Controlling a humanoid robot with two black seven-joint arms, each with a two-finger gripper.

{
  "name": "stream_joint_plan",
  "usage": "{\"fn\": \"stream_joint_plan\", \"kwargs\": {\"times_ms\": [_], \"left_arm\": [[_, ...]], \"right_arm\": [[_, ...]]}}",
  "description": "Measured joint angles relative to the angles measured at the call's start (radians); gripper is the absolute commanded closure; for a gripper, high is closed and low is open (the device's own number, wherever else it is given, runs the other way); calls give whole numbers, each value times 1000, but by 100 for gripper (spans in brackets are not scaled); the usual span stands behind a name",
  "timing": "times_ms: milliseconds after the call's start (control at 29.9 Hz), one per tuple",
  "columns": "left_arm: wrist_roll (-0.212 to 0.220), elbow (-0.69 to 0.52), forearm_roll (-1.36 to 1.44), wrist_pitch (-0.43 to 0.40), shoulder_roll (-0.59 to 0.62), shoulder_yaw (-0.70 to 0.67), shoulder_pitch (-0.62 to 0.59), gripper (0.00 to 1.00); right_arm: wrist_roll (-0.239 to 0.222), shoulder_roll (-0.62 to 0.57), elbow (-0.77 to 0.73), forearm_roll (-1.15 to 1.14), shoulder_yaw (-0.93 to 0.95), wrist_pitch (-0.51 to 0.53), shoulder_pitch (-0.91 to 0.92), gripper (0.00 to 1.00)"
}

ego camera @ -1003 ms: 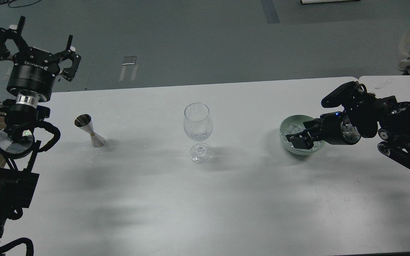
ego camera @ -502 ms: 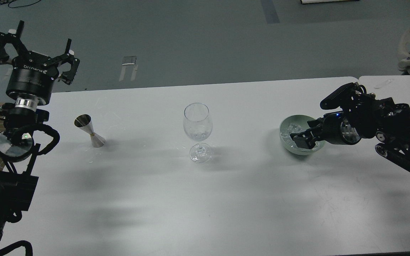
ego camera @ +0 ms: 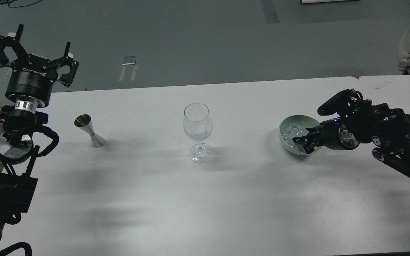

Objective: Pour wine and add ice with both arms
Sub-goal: 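Close the right gripper on ice cubes in the bowl, then lift the ice with the right gripper and move above the glass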

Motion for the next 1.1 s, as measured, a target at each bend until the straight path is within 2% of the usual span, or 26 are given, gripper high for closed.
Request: {"fn": "stream_joint_plan", "kwargs": {"times_ms": [435, 702, 970, 1104], "left_arm": [[1, 1, 1, -2, 3, 0, 9, 1], [1, 1, 1, 2, 1, 0, 10, 1], [1, 0, 1, 2, 0, -1, 10, 1], [1, 0, 1, -1, 9, -5, 10, 1]], "right_arm": [[3, 0, 0, -26, 2, 1, 2, 83], [4, -42, 83, -23, 15, -5, 9, 83], [3, -113, 161, -20, 84, -68, 11, 82], [2, -124, 173, -11, 152, -123, 3, 85]]}}
